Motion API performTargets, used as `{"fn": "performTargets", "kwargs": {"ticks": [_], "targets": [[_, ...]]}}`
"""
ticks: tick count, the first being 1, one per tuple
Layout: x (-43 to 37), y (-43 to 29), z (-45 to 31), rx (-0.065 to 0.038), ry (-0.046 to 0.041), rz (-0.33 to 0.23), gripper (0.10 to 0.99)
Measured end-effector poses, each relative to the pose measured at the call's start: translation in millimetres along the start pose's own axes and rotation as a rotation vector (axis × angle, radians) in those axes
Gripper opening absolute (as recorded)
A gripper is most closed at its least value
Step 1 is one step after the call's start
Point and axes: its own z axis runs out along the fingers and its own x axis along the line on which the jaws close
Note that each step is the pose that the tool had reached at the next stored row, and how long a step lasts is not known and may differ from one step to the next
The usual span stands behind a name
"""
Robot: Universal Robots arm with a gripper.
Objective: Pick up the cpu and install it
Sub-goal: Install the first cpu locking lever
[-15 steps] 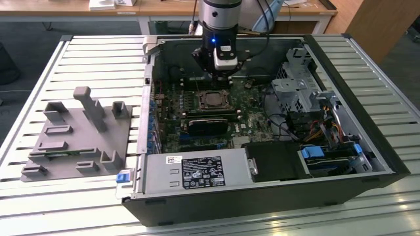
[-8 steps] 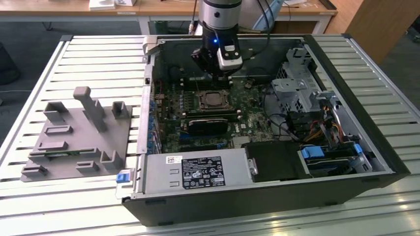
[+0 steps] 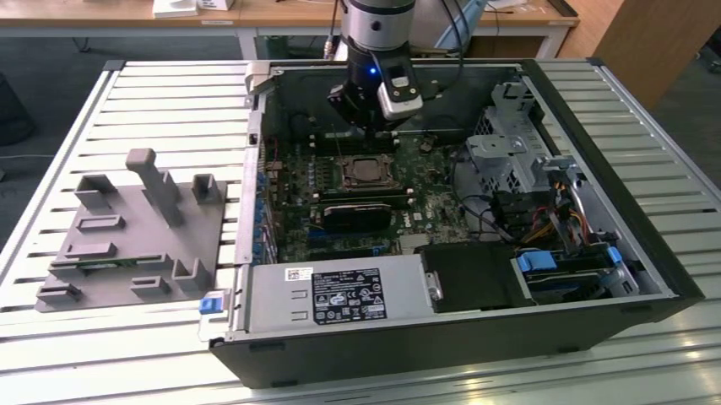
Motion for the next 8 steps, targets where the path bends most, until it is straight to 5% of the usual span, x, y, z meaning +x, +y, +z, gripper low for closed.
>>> {"fn": "performTargets", "kwargs": {"ticks": [8], "targets": [[0.0,0.0,0.0,-0.001,0.0019,-0.095,0.106]]}}
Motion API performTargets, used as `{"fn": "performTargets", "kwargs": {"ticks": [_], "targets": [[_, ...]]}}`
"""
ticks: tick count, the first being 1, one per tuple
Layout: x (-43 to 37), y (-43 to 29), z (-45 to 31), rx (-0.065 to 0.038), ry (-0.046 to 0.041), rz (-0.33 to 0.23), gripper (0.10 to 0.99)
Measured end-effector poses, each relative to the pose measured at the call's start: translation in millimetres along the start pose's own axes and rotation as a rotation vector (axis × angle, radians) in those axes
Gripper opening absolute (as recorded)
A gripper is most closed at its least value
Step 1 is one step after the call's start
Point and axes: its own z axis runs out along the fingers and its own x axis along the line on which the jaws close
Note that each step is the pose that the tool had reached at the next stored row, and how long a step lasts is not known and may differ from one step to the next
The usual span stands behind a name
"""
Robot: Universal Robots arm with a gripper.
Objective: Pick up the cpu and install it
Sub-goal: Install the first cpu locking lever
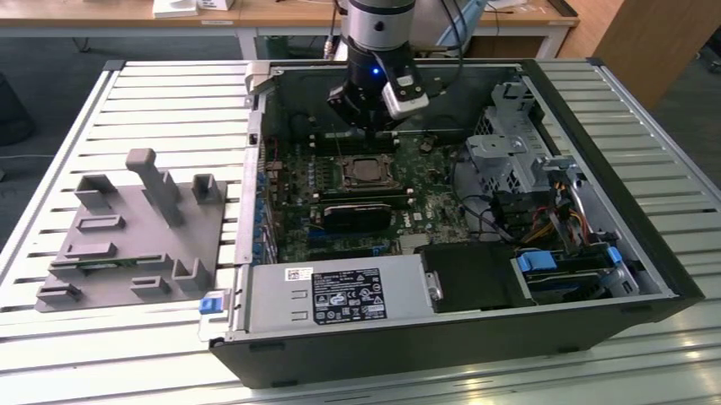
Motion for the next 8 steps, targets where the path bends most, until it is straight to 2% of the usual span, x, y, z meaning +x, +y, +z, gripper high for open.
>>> {"fn": "performTargets", "kwargs": {"ticks": [8], "targets": [[0.0,0.0,0.0,-0.001,0.0016,-0.081,0.106]]}}
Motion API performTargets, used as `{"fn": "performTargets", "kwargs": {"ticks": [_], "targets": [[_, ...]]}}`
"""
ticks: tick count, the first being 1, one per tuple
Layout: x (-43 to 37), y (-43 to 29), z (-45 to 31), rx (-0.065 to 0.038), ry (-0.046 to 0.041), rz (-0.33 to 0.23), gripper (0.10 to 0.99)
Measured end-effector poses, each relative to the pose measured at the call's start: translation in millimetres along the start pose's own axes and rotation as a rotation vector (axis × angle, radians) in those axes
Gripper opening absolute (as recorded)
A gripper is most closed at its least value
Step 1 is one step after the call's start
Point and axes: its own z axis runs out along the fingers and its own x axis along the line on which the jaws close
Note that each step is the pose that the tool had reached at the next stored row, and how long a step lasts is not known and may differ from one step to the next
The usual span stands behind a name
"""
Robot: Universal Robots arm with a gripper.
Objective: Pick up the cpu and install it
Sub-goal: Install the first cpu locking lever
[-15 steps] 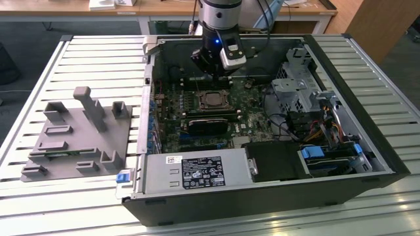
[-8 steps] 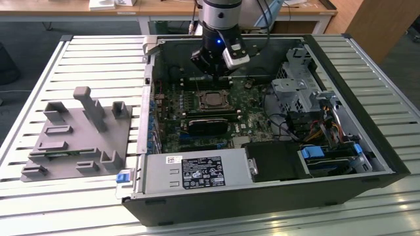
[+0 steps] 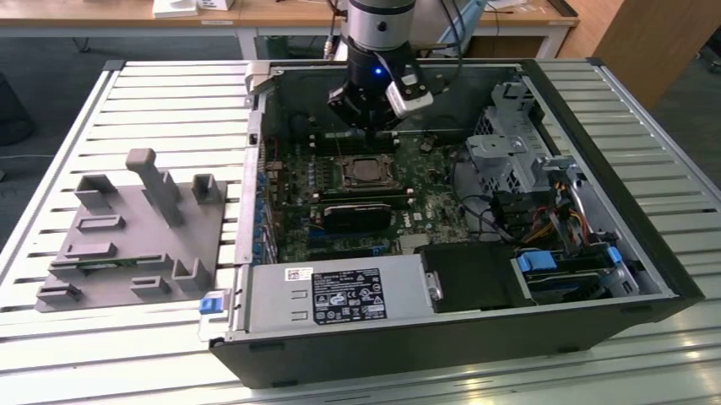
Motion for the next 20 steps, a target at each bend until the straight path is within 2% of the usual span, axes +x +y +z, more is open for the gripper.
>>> {"fn": "performTargets", "kwargs": {"ticks": [20], "targets": [[0.0,0.0,0.0,-0.001,0.0037,-0.182,0.106]]}}
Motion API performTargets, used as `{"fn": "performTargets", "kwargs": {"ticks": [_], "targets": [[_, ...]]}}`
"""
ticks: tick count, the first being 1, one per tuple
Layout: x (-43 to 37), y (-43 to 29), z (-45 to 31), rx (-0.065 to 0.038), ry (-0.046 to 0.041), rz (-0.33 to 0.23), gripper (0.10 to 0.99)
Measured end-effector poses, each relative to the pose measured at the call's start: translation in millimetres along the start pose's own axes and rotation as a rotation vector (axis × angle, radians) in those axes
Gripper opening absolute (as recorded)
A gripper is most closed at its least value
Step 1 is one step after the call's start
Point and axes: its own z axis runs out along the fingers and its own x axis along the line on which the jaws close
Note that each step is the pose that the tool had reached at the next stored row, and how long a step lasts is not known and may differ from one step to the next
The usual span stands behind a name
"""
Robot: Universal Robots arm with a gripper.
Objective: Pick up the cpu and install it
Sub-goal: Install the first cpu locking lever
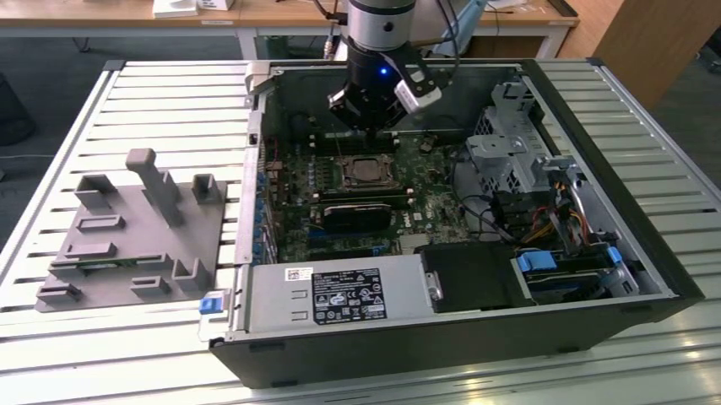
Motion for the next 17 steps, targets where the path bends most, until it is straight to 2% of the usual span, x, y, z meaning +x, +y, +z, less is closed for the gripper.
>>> {"fn": "performTargets", "kwargs": {"ticks": [14,17], "targets": [[0.1,-0.1,0.2,-0.001,0.0026,-0.127,0.106],[2.6,0.1,0.6,-0.001,0.0025,-0.143,0.106]]}}
